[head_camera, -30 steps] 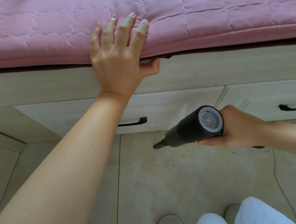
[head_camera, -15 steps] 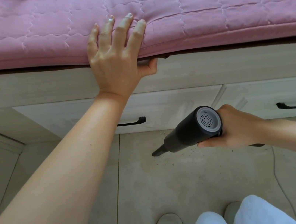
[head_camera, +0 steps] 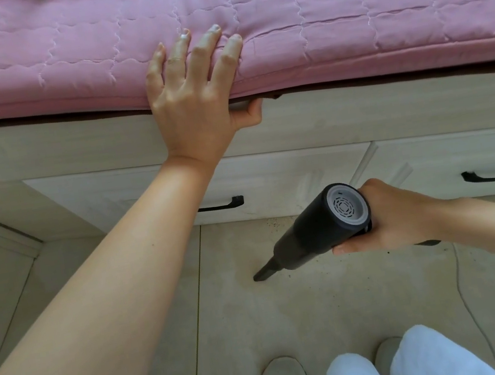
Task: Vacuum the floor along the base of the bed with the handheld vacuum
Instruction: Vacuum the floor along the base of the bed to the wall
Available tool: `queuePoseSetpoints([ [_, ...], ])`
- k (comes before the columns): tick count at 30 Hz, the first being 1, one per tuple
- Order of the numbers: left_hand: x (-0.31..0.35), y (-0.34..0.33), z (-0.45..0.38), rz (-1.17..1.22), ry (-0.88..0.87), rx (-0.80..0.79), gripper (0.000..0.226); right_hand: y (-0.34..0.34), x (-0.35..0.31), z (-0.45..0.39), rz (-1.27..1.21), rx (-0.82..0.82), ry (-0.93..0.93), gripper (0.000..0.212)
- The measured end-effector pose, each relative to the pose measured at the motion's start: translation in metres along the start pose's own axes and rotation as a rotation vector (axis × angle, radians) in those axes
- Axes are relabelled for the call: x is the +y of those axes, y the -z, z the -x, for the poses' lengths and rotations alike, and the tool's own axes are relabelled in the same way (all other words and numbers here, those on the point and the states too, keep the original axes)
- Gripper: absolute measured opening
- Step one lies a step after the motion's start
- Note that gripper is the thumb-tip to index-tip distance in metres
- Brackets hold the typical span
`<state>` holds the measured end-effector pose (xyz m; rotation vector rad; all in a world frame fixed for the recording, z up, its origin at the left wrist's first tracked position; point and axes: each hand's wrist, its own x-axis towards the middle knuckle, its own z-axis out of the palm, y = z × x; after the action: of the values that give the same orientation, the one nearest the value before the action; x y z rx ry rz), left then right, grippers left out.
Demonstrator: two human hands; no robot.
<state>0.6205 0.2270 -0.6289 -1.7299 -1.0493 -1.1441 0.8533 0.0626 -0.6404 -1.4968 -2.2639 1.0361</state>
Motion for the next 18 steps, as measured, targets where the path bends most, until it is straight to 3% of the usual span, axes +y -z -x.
queuePoseSetpoints([
  [18,0.0039,0.007,-0.005,-0.012,0.014,-0.062,0.066,0.0054,-0.0002,0.006,0.011,0.028,-0.023,0.031],
])
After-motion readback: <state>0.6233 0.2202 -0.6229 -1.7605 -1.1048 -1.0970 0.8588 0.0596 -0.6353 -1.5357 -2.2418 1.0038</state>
